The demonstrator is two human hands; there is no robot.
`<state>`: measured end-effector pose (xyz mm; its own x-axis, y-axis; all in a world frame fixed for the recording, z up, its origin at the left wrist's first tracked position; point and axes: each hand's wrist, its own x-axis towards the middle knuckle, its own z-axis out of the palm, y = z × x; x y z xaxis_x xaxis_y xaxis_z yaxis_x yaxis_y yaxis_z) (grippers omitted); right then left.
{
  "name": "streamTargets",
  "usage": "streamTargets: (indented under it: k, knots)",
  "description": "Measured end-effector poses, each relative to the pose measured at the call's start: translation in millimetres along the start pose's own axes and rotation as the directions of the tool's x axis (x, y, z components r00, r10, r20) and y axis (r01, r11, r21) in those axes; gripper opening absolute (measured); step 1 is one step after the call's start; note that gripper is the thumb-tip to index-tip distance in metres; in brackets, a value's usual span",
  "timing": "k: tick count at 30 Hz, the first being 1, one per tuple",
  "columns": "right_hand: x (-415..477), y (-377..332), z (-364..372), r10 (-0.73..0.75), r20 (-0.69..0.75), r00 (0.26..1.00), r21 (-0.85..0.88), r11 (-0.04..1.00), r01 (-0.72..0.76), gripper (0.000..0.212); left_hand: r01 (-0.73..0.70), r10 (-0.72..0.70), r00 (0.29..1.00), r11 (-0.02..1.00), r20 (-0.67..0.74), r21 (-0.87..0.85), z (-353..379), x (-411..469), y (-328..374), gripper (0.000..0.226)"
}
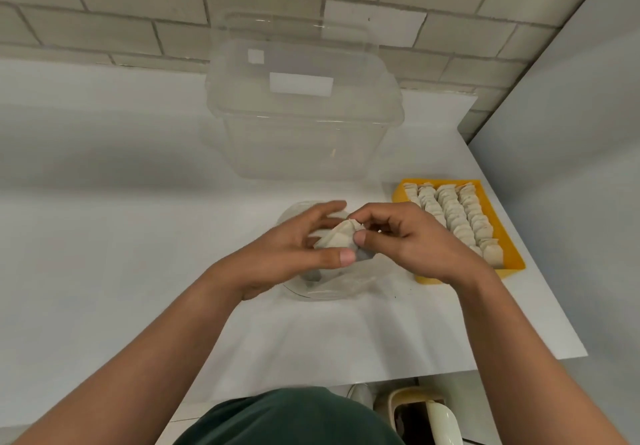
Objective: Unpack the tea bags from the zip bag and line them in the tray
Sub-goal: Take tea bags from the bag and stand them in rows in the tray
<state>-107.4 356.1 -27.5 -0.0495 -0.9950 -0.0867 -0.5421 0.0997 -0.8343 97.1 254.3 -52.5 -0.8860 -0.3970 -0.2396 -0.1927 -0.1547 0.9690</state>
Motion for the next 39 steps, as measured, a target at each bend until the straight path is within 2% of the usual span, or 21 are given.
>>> streamTargets:
  k: [2,3,5,7,9,11,16,20,23,28,32,35,37,39]
  knots:
    - [1.8,-2.7,-4.3,-0.024,0.048,0.999,-0.014,1.0,0.025,0.015,0.074,-0.055,0.988,0.989,0.143,-0.131,5.5,5.9,2.2,0.058]
    - [2.2,-2.8,-5.6,-0.027,0.061,0.998,-0.018,0.999,0.028,0.016,0.105,-0.075,0.982,0.978,0.171,-0.179,9.6,8.0,3.0,0.046]
    - [3.0,-0.9,-6.9,-0.03,0.027,0.999,-0.035,0.999,0.031,0.018,0.143,-0.11,0.983,0.959,0.145,-0.245,16.9,11.4,2.7,0.032]
    - [2.8,2.3,-6.5,-0.047,-0.104,0.993,-0.091,0.995,0.038,0.022,0.141,-0.124,0.989,0.952,0.08,-0.27,21.0,14.6,1.3,0.028]
    - [0.9,6.4,-7.0,-0.066,-0.241,0.968,-0.098,0.994,0.044,0.023,0.129,-0.125,0.992,0.952,0.03,-0.277,24.0,17.6,0.8,0.026]
    - [-3.0,9.3,-8.0,-0.058,-0.298,0.953,-0.03,0.998,0.051,0.023,0.106,-0.113,0.994,0.951,-0.007,-0.291,28.6,20.3,0.5,0.026]
    - [-7.0,18.9,-13.5,-0.089,-0.231,0.969,-0.035,0.996,0.083,0.019,0.063,-0.098,0.988,0.96,-0.119,-0.273,47.1,25.2,2.7,0.022]
    - [-7.0,21.8,-21.1,-0.097,-0.194,0.976,-0.001,0.995,0.098,0.026,0.065,-0.108,0.979,0.97,-0.175,-0.233,61.1,29.6,1.3,0.022]
    - [-7.9,26.4,-25.7,-0.139,-0.161,0.977,-0.045,0.99,0.133,0.016,0.067,-0.106,0.977,0.977,-0.186,-0.201,70.0,35.4,1.9,0.022]
    - [-13.8,35.9,-43.2,-0.106,-0.189,0.976,-0.038,0.994,0.1,0.008,0.054,-0.099,0.979,0.968,-0.179,-0.244,82.1,45.7,2.9,0.024]
    - [-19.5,40.8,-60.1,-0.144,-0.259,0.955,-0.123,0.986,0.115,0.012,0.028,-0.099,0.971,0.952,-0.22,-0.304,93.3,56.9,5.1,0.021]
    - [-25.6,47.1,-68.8,-0.058,-0.362,0.93,-0.016,0.998,0.057,0.018,-0.001,-0.081,0.963,0.953,-0.256,-0.304,104.5,67.5,8.7,0.02]
    - [-30.0,50.6,-74.2,0.025,-0.394,0.919,0.093,0.996,0.013,0.02,-0.015,-0.075,0.961,0.948,-0.268,-0.317,111.5,73.6,10.6,0.02]
    - [-35.5,52.8,-80.3,0.048,-0.398,0.916,0.167,0.986,0.02,0.018,-0.028,-0.064,0.958,0.949,-0.279,-0.314,116.8,77.8,11.2,0.019]
